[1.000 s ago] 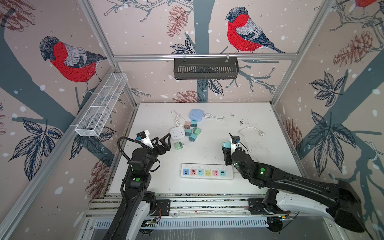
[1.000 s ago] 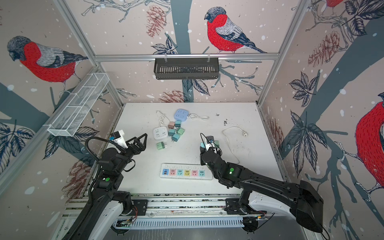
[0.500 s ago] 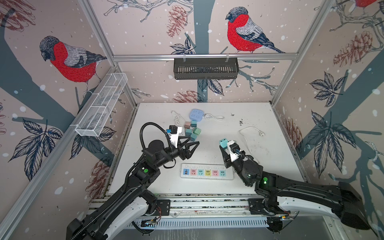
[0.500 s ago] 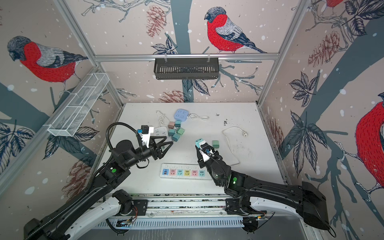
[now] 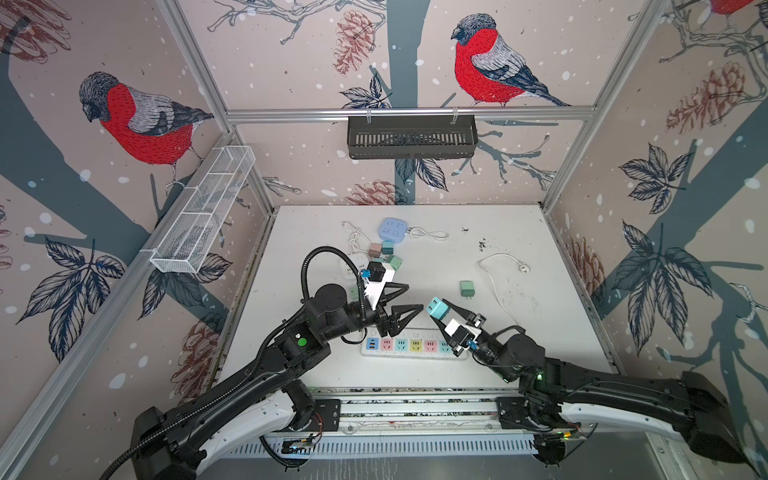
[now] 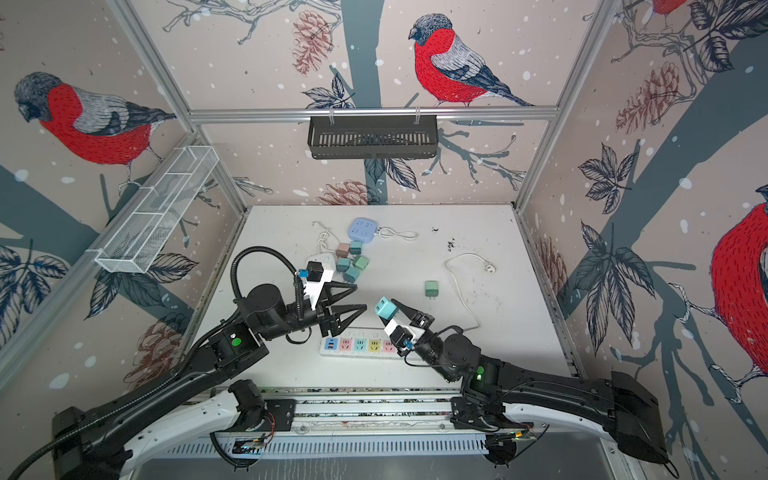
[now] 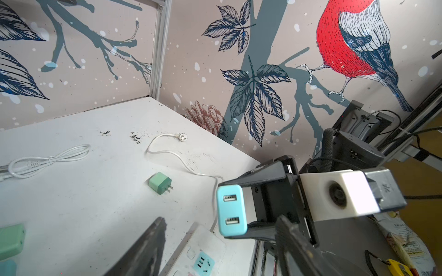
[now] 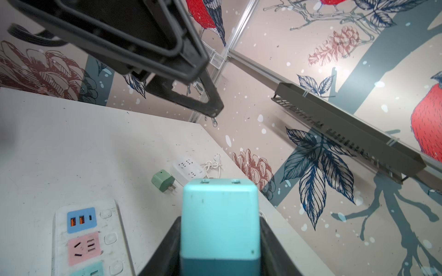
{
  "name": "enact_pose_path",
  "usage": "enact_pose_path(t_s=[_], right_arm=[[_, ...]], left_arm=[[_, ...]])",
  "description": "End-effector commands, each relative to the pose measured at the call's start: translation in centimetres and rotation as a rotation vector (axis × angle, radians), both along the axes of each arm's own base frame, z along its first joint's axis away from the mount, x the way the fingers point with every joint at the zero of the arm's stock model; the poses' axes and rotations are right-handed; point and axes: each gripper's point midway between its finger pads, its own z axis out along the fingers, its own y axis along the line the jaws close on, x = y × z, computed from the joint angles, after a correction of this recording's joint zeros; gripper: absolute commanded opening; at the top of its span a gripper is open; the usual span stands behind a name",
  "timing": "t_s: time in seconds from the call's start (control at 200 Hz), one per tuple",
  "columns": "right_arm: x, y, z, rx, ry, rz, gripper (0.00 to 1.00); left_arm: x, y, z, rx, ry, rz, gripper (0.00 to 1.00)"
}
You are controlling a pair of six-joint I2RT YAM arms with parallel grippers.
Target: Insert the plug
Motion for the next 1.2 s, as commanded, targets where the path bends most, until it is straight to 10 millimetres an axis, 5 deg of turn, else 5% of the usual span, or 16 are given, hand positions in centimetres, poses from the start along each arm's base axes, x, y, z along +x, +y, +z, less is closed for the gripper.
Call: enact_pose_path(t_s=[0.0, 0.525, 0.891, 0.971, 1.046, 1.056, 1.071, 1.081, 1.196], right_arm=[[-1.1, 0.1, 2.9, 0.037, -0.128, 0.046, 0.04], [-1.3, 1.8, 3.7, -0.041, -0.215, 0.055, 0.05], [-1.5, 2.2, 3.9, -0.056, -0.225, 0.058, 0.09], [-1.5, 2.3, 3.7, -0.057, -0.212, 0.063, 0.28], [-1.2, 2.3, 3.3, -0.058, -0.193, 0.053, 0.52], [-1.2, 2.3, 3.3, -0.056, -0.190, 0.050, 0.62], [-1.2, 2.3, 3.1, -0.059, -0.187, 0.049, 0.92], [-1.1, 2.3, 3.1, -0.059, -0.183, 0.046, 0.98], [-0.5, 1.8, 1.9, -0.073, -0.120, 0.010, 1.00]], left_arm=[[-0.7, -1.0, 0.5, 0.011, -0.042, -0.049, 0.72], [-1.9, -4.0, -1.2, 0.111, -0.029, -0.090, 0.57], [-1.8, -4.2, -1.4, 0.133, -0.020, -0.069, 0.12], [-1.7, -4.4, -1.4, 0.134, -0.020, -0.073, 0.00], [-1.3, -4.3, -1.4, 0.136, -0.035, -0.051, 0.00], [-1.2, -4.3, -1.4, 0.136, -0.037, -0.045, 0.00], [-1.0, -4.2, -1.5, 0.137, -0.042, -0.035, 0.00], [-0.9, -4.2, -1.4, 0.138, -0.045, -0.029, 0.00], [0.7, -3.4, -1.8, 0.158, -0.091, 0.074, 0.00]])
